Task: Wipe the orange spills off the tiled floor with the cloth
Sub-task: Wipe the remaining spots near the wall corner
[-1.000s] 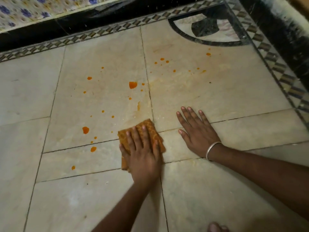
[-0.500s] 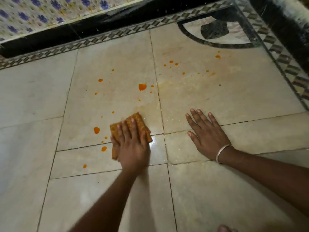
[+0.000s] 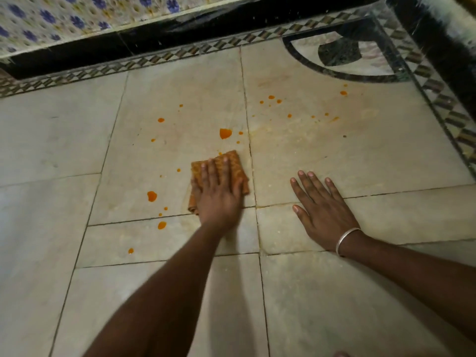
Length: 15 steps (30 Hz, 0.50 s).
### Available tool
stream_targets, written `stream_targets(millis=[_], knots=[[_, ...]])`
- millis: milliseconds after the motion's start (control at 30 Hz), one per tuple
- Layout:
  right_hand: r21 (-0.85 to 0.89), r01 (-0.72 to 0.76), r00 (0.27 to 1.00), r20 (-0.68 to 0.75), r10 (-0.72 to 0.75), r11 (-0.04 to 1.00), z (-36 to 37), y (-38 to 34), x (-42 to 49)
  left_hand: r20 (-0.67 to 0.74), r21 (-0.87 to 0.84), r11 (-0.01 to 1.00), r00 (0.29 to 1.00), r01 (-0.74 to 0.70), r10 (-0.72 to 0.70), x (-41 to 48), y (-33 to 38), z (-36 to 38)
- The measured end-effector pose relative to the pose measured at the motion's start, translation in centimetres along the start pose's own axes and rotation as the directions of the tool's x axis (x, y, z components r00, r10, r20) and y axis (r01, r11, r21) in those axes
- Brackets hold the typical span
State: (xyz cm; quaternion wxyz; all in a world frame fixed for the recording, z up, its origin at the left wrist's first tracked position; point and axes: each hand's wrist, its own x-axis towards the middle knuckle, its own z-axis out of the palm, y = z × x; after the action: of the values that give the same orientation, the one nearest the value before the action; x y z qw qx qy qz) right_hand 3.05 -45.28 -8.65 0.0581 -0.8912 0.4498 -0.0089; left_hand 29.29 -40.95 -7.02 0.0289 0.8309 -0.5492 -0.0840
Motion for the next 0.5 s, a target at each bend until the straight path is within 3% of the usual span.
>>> stream_targets(millis=[133, 400, 433, 500], knots=[[0.008, -0.014, 1.000, 0.004, 0.014, 1.000, -0.1, 0.1, 0.1, -0.074, -0.066, 0.991, 0.989, 0.120, -0.125, -5.3, -2.3, 0.3], [0.008, -0.034, 0.999, 0.030, 0.034, 0.999, -0.3, -0.3, 0.2, 0.131, 0.049, 0.989, 0.981, 0.140, -0.145, -14.8, 1.5, -0.9], [0.006, -0.045, 0.998, 0.042, 0.045, 0.999, -0.2, 0.0, 0.0, 0.182, 0.000, 0.992, 0.976, 0.123, -0.121, -14.9, 2.2, -1.9], [0.014, -0.043, 0.998, 0.044, 0.043, 0.999, -0.3, -0.2, 0.2, 0.073, -0.218, 0.956, 0.980, 0.198, -0.186, -14.3, 1.5, -3.7]])
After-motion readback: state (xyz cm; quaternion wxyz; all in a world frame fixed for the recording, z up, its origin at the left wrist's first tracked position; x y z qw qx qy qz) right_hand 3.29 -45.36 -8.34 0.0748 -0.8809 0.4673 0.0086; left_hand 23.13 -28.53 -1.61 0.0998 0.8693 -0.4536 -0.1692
